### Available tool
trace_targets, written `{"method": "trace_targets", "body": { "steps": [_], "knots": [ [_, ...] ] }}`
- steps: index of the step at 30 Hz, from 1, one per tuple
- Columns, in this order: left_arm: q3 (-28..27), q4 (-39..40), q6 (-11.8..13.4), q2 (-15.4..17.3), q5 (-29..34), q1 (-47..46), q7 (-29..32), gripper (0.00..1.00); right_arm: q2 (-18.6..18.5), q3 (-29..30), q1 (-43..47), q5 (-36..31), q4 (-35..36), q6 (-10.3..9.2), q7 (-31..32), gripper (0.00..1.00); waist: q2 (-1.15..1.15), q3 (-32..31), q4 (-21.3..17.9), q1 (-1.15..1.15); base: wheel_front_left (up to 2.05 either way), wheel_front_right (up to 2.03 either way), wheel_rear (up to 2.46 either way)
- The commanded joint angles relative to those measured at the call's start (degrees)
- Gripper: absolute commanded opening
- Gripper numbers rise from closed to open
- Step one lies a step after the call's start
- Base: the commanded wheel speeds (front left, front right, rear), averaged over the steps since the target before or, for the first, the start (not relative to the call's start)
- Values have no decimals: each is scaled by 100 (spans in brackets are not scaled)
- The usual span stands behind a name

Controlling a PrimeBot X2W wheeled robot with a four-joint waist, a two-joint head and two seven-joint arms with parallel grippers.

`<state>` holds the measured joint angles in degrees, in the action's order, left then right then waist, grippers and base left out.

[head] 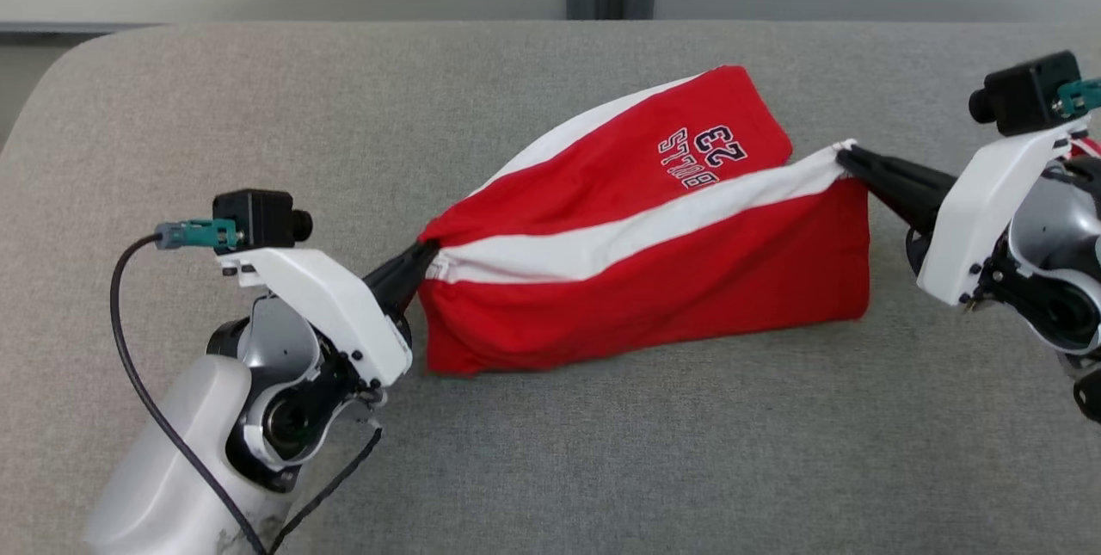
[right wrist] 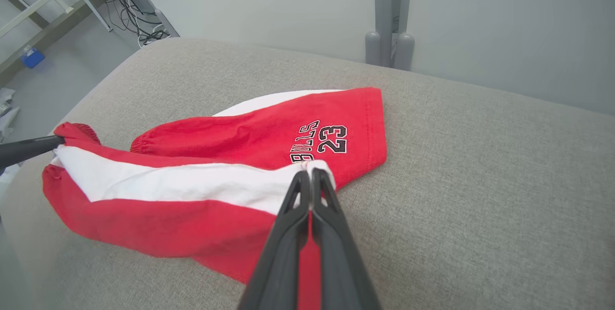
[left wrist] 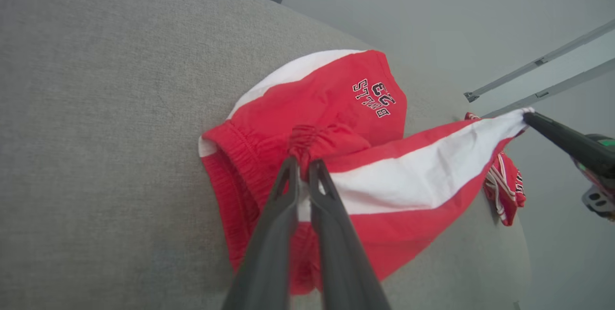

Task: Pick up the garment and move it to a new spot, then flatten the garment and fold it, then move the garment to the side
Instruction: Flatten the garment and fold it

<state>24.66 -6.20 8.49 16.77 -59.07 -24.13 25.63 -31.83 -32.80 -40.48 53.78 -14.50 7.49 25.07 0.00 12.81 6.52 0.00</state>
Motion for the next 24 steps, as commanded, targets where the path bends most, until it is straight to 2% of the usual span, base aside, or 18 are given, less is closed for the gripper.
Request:
{"method": "trace_targets", "body": {
  "steps": [1,9,24],
  "knots": [
    [-43,-43,19,-11,-8,-102,-47,0,-6,-12,-74,-11,-56,2,-61,0,0,190,111,0,0,0,0],
    [-292,-907,-211,-499,-119,-756,-603,0,-21,-201,-958,33,-533,2,-179,0,0,700,288,0,0,0,0],
    [-204,-1886,-496,-1132,-33,-1444,-1348,0,-42,-1029,-2287,-186,-1482,2,-791,0,0,1160,700,0,0,0,0]
  ]
}}
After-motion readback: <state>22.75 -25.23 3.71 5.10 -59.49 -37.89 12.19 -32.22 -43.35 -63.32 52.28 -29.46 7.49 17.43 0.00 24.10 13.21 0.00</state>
